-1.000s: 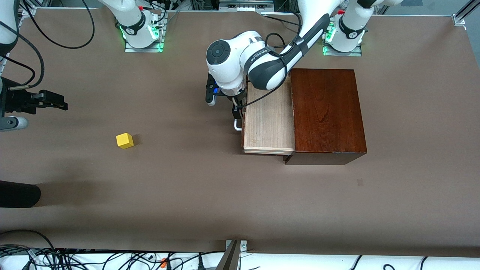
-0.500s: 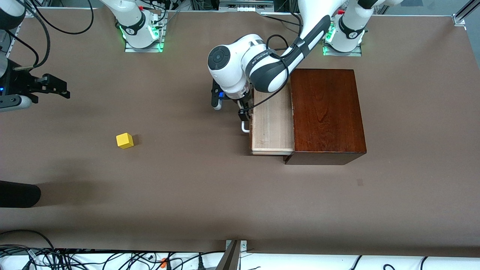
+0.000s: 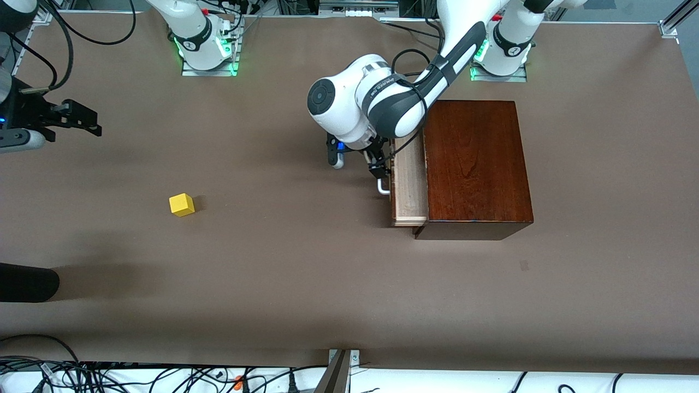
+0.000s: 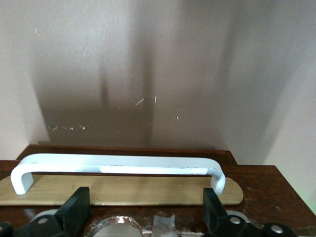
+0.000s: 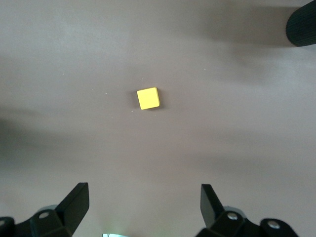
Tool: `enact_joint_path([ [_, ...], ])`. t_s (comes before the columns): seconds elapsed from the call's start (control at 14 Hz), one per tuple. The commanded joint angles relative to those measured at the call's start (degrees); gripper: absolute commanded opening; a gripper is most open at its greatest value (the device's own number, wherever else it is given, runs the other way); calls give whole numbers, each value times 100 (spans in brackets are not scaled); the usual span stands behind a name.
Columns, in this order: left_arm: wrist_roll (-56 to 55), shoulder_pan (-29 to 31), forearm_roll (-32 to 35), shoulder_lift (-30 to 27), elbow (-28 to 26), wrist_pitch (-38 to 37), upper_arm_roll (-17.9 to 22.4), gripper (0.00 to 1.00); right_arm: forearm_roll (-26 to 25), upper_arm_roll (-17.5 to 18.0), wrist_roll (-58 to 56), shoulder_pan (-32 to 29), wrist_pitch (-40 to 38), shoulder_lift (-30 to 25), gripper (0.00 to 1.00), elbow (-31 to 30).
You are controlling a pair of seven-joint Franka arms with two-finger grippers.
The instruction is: Open drawer, take yellow block, close drawer
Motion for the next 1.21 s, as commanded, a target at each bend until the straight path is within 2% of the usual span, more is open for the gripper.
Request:
enact_joint_path([
  [0.0, -272, 53, 59, -257, -451, -417, 24, 100, -43, 112, 97, -99, 11, -96, 100, -104],
  [0.29, -290, 184, 67, -284, -538, -593, 121, 100, 19, 59, 352, -99, 20, -51, 100, -95],
  [0.64, -281, 395, 111, -565, -907, -637, 121, 100, 19, 68, 432, -99, -7, -43, 100, -95],
  [0.86, -342, 344, 111, -539, -847, -550, 94, 100, 28, 68, 432, -99, 11, -34, 100, -95],
  [1.14, -1849, -112, 24, -521, -470, -330, 42, 100, 36, 68, 432, -99, 11, -25, 100, -95],
])
